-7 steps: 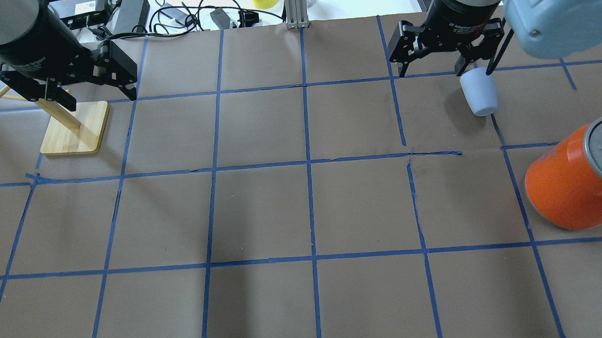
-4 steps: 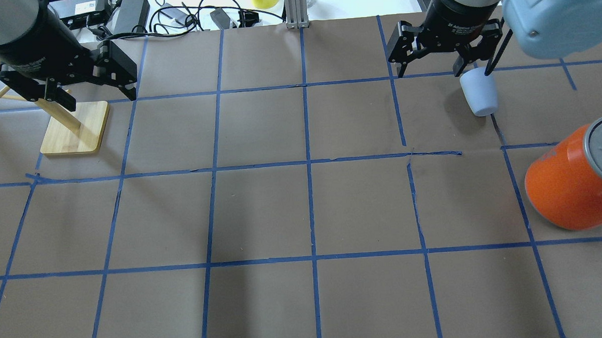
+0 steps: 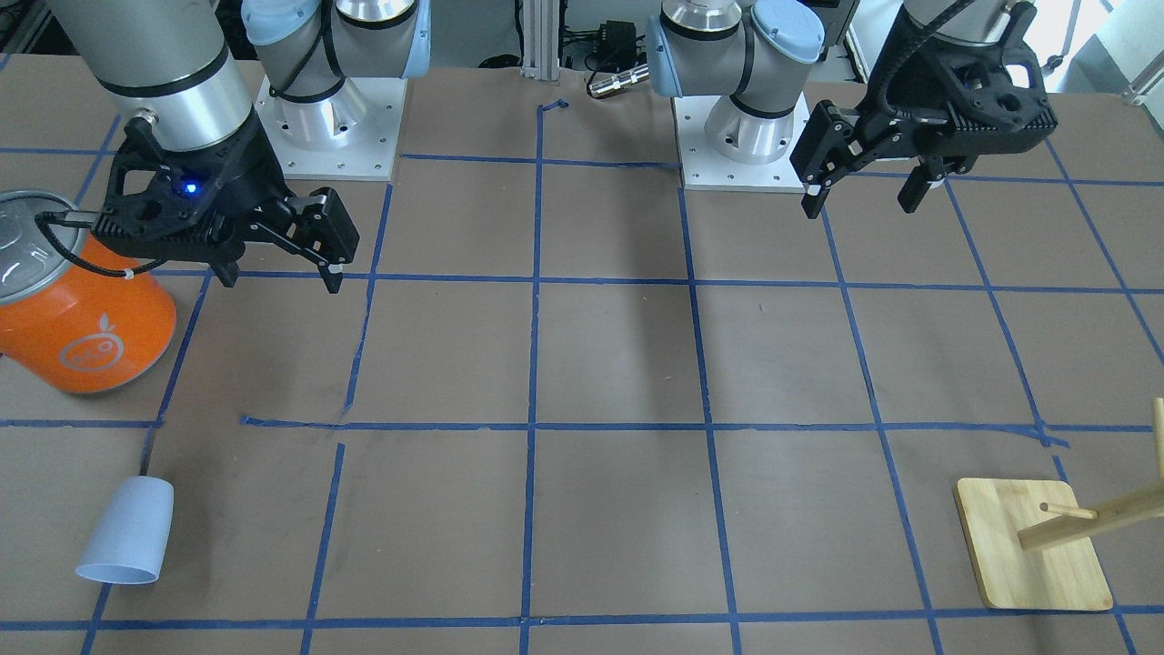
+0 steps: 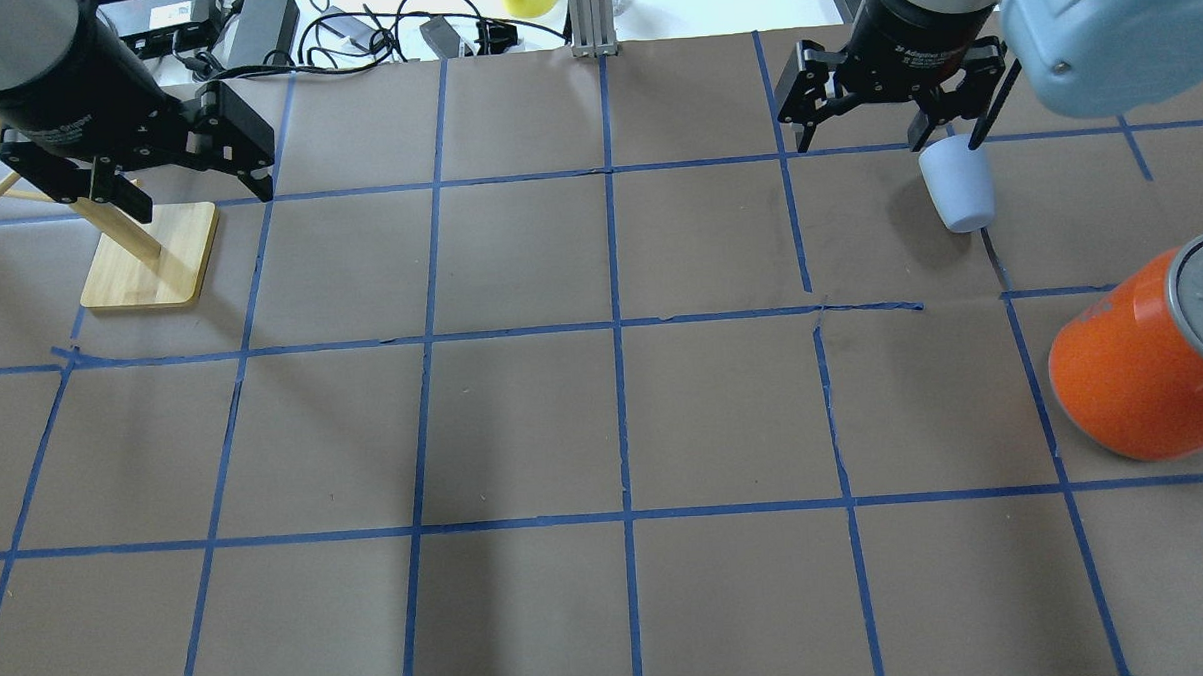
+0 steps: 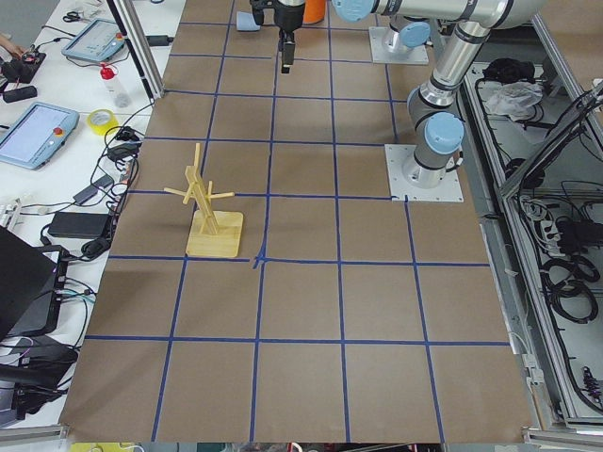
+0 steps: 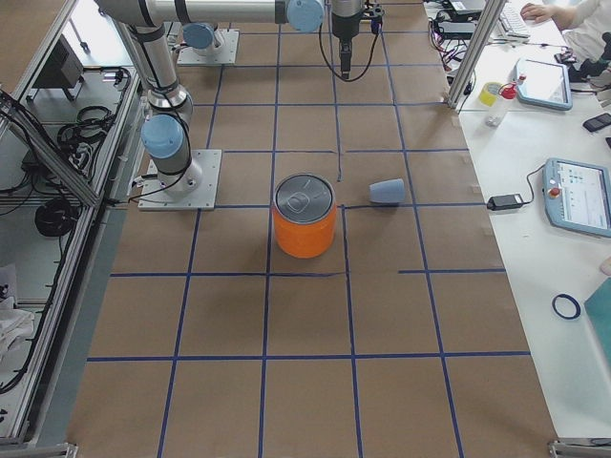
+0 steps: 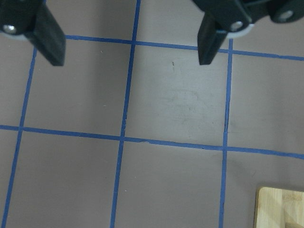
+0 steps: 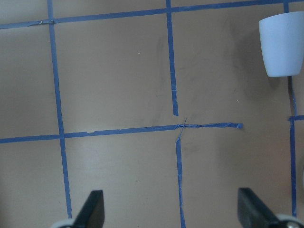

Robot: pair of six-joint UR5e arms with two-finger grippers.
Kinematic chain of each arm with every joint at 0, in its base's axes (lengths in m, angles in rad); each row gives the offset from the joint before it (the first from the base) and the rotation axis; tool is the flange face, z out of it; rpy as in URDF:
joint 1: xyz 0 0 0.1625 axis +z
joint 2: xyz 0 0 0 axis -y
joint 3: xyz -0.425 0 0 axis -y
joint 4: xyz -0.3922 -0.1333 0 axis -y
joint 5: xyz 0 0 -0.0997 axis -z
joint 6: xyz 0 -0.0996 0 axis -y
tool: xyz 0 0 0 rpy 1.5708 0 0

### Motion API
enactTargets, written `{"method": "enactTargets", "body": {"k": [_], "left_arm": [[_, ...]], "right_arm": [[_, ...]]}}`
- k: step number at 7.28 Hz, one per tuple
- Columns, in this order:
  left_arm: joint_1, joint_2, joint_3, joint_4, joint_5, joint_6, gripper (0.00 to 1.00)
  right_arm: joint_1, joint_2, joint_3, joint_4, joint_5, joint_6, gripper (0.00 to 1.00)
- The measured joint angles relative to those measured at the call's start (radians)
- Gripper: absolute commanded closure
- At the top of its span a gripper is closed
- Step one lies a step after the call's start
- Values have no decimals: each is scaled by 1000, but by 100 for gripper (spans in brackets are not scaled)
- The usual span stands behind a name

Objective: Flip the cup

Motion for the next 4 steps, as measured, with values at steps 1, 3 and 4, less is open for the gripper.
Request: {"method": "enactTargets", "body": {"k": [1, 3, 4], "left_arm": [[0, 0, 0, 0, 0, 0, 0], [0, 0, 0, 0, -3, 0, 0], [0, 0, 0, 0, -3, 0, 0]], "right_arm": [[0, 4, 0, -1, 0, 3, 0], [-2, 25, 0, 1, -2, 3, 0], [-3, 30, 0, 2, -3, 2, 0]]}}
